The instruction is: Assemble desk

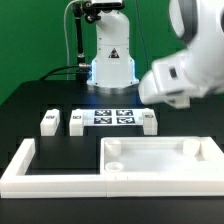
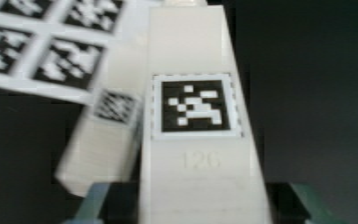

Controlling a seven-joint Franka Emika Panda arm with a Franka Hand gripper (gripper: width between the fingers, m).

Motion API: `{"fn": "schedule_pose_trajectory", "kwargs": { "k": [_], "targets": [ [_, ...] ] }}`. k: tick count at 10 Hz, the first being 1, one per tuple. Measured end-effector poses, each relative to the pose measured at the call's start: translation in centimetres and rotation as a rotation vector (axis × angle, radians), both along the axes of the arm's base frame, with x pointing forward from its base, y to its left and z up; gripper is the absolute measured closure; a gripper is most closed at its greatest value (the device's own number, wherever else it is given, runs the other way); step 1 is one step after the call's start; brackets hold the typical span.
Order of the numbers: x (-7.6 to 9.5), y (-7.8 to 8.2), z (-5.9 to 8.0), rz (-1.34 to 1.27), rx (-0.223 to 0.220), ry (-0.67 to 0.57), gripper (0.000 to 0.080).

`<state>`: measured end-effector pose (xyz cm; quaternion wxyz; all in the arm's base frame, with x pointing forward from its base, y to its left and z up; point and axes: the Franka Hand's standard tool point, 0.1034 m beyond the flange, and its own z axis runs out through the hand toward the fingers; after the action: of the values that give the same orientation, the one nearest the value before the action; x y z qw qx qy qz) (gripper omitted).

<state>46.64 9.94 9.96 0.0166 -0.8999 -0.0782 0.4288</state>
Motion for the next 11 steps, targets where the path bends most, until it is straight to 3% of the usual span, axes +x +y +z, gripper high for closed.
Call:
{"fn": "schedule_pose_trajectory", "kwargs": {
  "k": [1,2,4,5,6,7,8,9,10,11],
  "targets": [
    [0.4,-0.2,1.0,-0.005,-0.002,-0.01,0.051],
    [1.2,0.1,0.3,-0.008,0.008,-0.086,0.051],
    [1.8,0.3,0.2,-0.018,0.019,-0.257,0.0509],
    [1.6,1.6,-0.7,-0.023,0.011,-0.321,0.0509],
    [2.8,2.4,0.9,-0.03,0.045,-0.336,0.0509],
    [6.1,1.0,4.3,-0.042,0.066,-0.379,0.0509],
    [8.9,0.1,5.7,-0.034,0.091,-0.467,0.0509],
    [9.3,0.3,5.2,-0.042,0.094,-0.567,0.0509],
    [8.5,0.2,5.1,-0.041,0.093,-0.592,0.0509],
    [9.2,0.1,5.1,-0.047,0.097,-0.669,0.0509]
  ]
}}
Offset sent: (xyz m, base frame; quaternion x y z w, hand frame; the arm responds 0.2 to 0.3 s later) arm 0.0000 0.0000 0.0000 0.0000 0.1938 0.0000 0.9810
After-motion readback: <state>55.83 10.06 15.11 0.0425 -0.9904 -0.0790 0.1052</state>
